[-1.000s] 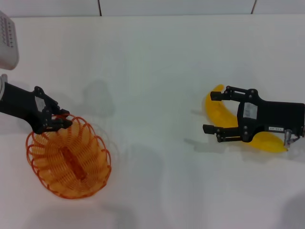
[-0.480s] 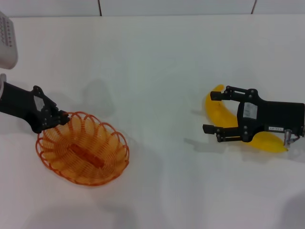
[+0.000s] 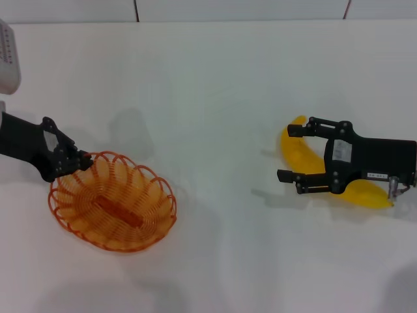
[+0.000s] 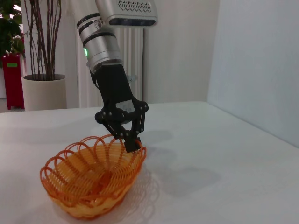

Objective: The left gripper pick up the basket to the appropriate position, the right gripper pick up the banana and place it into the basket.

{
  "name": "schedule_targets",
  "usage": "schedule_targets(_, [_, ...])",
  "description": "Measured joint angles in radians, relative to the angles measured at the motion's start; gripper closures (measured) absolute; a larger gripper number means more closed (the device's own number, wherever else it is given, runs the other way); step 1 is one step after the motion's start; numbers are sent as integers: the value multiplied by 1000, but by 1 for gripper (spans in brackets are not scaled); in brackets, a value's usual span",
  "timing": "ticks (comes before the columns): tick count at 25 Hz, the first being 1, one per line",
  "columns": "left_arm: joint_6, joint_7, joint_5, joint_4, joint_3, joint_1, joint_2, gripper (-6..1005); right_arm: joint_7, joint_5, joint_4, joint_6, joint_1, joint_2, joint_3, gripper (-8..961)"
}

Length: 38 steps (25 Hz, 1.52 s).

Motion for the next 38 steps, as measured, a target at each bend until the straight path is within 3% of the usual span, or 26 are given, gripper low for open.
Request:
schedule_targets(5, [67,26,-62,-28,0,2,4,940,1,0,0,0,-4,0,0,65])
schedule_targets(11, [213,48,-262,-158,1,23,6,941,2,1,0,0,-10,-3,0,64])
schedule_targets(18, [221,0,-381,-187,-1,51,-1,947,2,4,0,0,-5,-2,1,65])
schedule_targets(21, [175,-83,-411,-160,-3,53,-8,948,2,4,0,0,0,0,3,65])
schedule_targets(27, [-36,-329,-470,5,-3,44,-3,948,2,4,0,0,5,2,4,64])
schedule_targets(38, [-218,-597,-325,205,0,-34,1,948,2,4,0,5,30,19,0,64])
